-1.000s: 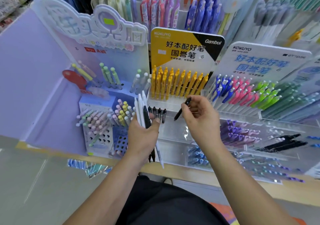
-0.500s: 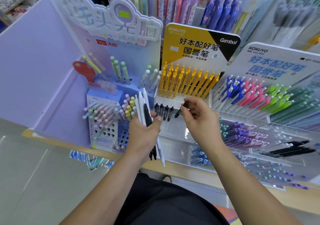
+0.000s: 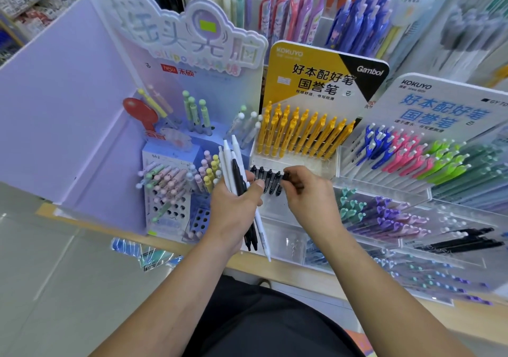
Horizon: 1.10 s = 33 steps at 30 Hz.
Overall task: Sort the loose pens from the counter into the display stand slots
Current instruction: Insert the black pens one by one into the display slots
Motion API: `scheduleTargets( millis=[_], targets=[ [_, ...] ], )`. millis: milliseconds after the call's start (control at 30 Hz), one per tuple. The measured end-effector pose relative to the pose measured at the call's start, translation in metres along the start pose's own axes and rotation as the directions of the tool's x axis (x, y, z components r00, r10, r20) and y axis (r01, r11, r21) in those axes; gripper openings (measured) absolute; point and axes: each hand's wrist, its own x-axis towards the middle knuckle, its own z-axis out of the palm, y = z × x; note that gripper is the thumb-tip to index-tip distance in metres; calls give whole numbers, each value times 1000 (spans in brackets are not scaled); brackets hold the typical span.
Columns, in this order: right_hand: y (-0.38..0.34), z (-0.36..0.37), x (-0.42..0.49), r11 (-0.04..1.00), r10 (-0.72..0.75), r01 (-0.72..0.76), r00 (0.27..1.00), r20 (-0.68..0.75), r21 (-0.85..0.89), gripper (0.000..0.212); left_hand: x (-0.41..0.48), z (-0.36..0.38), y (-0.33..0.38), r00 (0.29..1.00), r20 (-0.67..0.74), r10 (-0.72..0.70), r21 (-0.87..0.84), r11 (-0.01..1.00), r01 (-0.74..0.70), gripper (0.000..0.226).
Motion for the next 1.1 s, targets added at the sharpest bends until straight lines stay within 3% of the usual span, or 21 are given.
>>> scheduleTargets(
  millis=[133, 300, 467, 600, 733, 833, 967, 1100],
  targets=[
    [5, 2, -2, 999, 18, -18, 1000, 20, -34, 16, 2, -1, 2, 1000, 22, -10, -32, 999, 11, 10],
    [-9, -12, -13, 978, 208, -209, 975, 81, 13, 42, 3, 0, 2, 1000, 21, -23, -74, 997, 25, 11],
    [-37, -23, -36, 848, 236, -412, 856, 460, 333, 36, 1, 5, 5, 998, -9, -61, -154, 986, 59, 12],
    [-36, -25, -39, 803, 212, -436, 846, 490, 406, 23, -6, 7, 1, 1000, -11, -28, -88, 996, 27, 11],
    [-28, -23, -52, 780, 181, -488, 776, 604, 393, 35, -5, -7, -7, 999, -47, -2, -2, 1000, 2, 14],
    [-27, -23, -59, 796, 186, -476, 780, 598, 374, 23, -2, -16, -11, 999, -34, -9, 38, 999, 11, 16],
    [-34, -23, -63, 760, 268, -489, 836, 479, 428, 11, -2, -29, -7, 999, 35, -2, 63, 998, 0, 18],
    [-44, -15, -68, 688, 351, -527, 844, 406, 499, 19, -3, -52, -5, 990, 137, -26, 124, 992, 9, 11]
  ],
)
